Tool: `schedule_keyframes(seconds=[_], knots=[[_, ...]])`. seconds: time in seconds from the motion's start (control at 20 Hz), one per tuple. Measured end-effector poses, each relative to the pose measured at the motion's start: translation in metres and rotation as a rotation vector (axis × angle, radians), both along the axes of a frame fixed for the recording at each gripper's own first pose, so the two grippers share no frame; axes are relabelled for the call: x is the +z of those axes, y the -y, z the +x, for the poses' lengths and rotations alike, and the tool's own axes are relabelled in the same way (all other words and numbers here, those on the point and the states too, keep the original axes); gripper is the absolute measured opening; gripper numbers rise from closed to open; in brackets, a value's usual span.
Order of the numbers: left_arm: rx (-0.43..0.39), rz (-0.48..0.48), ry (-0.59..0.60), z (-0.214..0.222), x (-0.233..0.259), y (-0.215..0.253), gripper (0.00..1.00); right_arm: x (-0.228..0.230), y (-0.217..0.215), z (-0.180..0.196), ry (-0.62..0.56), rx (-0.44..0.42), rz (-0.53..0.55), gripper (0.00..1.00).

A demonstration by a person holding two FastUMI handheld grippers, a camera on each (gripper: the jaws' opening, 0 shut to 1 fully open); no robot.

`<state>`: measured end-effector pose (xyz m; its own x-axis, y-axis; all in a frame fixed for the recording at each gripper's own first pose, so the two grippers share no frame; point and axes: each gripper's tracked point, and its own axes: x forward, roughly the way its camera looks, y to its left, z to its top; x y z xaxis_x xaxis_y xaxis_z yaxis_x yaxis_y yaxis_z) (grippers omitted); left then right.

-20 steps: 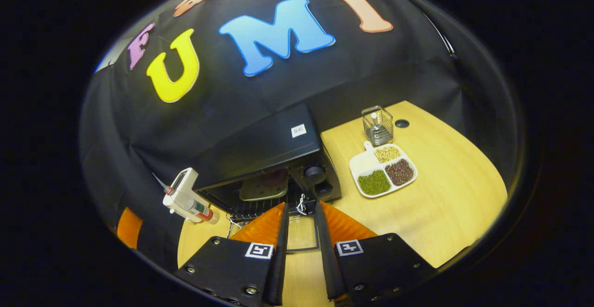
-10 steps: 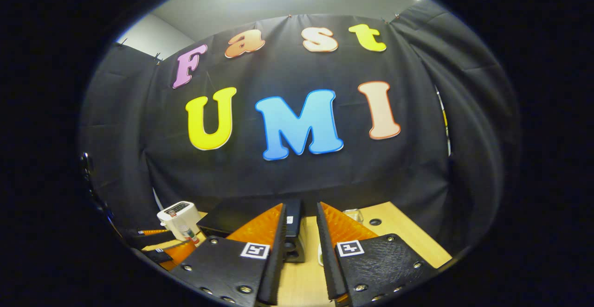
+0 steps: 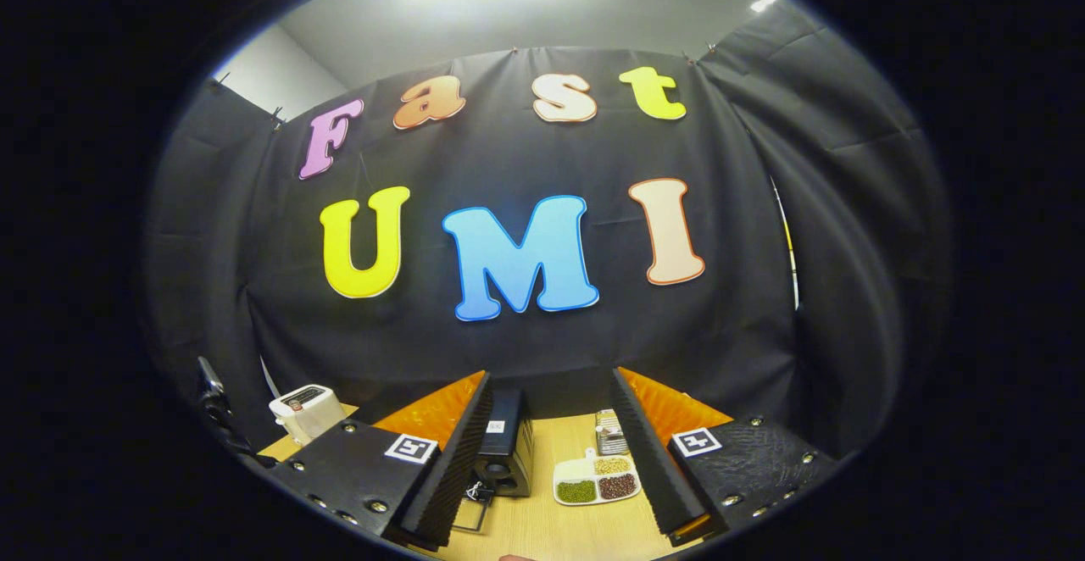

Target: Open the electric oven with the left hand, put the food in, and close the electric oven.

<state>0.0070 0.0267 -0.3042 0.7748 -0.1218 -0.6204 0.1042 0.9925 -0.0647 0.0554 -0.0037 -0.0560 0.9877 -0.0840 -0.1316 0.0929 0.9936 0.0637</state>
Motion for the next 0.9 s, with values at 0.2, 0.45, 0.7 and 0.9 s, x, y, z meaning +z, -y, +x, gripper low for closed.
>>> schedule_keyframes(seconds=[0.2, 0.45, 0.7, 0.9], knots=[[0.003, -0.004, -0.163, -0.024, -0.041, 0.002, 1.00, -0.008, 0.004, 0.000, -0.021, -0.005, -0.027, 0.89], [-0.022, -0.004, -0.337, -0.035, -0.090, 0.008, 0.98, -0.020, 0.007, 0.002, -0.061, 0.006, -0.028, 0.94], [0.011, -0.030, -0.475, -0.037, -0.126, 0.006, 0.98, -0.022, 0.017, 0.001, -0.057, -0.013, -0.051, 0.94], [0.008, -0.020, -0.532, -0.029, -0.146, 0.006, 1.00, -0.027, 0.027, 0.002, -0.073, -0.041, -0.027, 0.94]])
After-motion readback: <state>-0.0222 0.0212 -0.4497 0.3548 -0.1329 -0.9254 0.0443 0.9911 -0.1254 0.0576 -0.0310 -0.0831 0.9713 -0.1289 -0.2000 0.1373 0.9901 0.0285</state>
